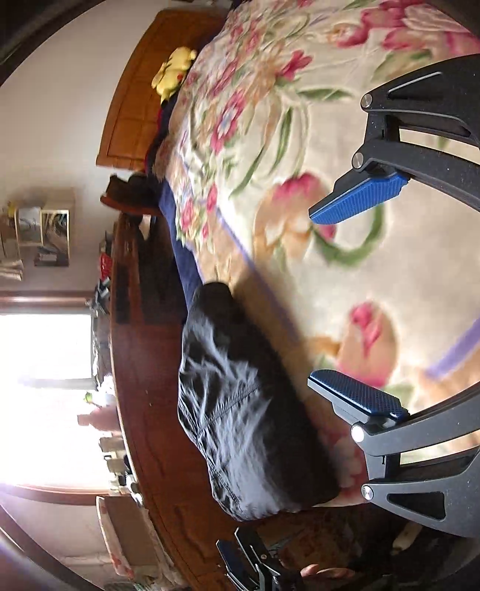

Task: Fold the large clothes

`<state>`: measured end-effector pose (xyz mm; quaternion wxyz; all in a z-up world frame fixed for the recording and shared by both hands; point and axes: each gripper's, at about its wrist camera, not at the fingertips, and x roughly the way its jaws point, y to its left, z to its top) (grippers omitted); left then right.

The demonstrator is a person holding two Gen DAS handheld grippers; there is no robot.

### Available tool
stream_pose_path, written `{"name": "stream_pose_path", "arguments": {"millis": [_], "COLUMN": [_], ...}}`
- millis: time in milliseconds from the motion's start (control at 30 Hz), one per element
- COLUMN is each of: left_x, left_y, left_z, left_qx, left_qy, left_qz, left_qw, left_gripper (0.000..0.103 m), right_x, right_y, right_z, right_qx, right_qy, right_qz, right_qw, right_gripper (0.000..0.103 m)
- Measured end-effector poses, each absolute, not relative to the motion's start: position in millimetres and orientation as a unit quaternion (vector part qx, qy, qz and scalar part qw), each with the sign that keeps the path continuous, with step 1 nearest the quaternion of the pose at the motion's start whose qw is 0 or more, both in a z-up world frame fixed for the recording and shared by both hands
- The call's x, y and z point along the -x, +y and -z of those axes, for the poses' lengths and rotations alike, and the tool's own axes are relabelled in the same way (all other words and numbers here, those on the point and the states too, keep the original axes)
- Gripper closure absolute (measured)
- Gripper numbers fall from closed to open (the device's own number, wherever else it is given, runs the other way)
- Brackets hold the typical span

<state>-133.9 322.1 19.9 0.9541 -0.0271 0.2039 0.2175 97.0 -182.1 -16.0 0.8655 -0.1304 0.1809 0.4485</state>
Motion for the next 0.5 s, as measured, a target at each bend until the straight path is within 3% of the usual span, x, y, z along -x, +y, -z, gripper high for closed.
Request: {"name": "stream_pose_path", "arguments": {"millis": [500], "left_x": [79.8], "left_y": [208.9], "left_z": [-23.8], "left_qx": [0.013], "left_qy": [0.215], "left_qz": [-0.131], "left_qw": [0.968], "left_gripper": [0.001], "right_x": [-70.9], "right_y": [-317.0], "right_z": [18.0], "right_qx": [0.083], "right_qy": [0.159], "right_qz": [-0.371], "right_qw": [0.911], "right_gripper": [0.021]}}
